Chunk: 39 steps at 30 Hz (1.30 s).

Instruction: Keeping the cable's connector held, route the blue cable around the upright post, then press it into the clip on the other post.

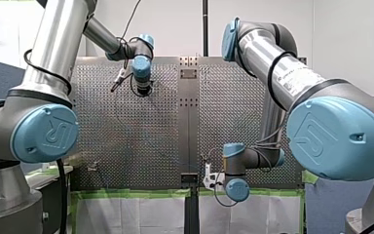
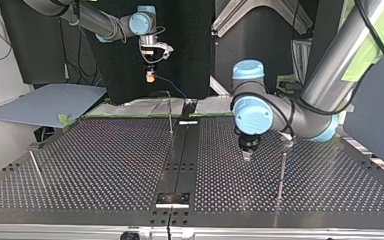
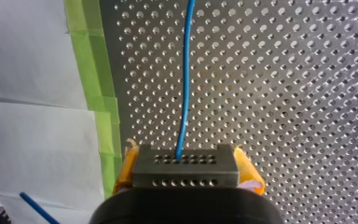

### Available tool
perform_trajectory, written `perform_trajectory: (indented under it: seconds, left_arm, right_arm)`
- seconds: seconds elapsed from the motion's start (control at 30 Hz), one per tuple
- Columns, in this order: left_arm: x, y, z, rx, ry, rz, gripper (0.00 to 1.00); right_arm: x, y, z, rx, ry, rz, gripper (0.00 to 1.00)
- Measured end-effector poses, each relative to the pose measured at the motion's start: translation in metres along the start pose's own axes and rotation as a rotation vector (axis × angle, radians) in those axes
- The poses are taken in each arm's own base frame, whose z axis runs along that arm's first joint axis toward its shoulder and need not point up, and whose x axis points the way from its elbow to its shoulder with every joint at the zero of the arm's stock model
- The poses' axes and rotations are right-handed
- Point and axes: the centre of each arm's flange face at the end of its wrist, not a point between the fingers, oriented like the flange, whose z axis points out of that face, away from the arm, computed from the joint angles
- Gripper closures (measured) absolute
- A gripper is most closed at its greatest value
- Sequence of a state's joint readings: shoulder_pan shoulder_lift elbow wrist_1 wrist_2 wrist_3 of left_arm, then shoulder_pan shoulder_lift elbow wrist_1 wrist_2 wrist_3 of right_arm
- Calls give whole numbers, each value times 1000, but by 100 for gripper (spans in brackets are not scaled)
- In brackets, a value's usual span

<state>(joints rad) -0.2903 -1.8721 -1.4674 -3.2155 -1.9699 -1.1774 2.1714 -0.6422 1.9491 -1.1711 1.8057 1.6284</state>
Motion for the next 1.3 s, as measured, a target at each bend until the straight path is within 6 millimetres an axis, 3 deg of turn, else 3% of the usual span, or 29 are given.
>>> perform_trajectory:
  seconds: [0.43,0.67,1.03,1.3]
  left_arm:
    - [7,0,32,4,13,2,0]
    - [24,-5,55,-7,56,24,0]
    - [31,1,63,-25,68,21,0]
    - [54,-23,76,2,106,50,0]
  right_arm:
    - [1,0,1,0,6,2,100]
    - [1,0,1,0,8,4,100]
    - [1,0,1,1,11,5,100]
    - [1,0,1,1,10,6,100]
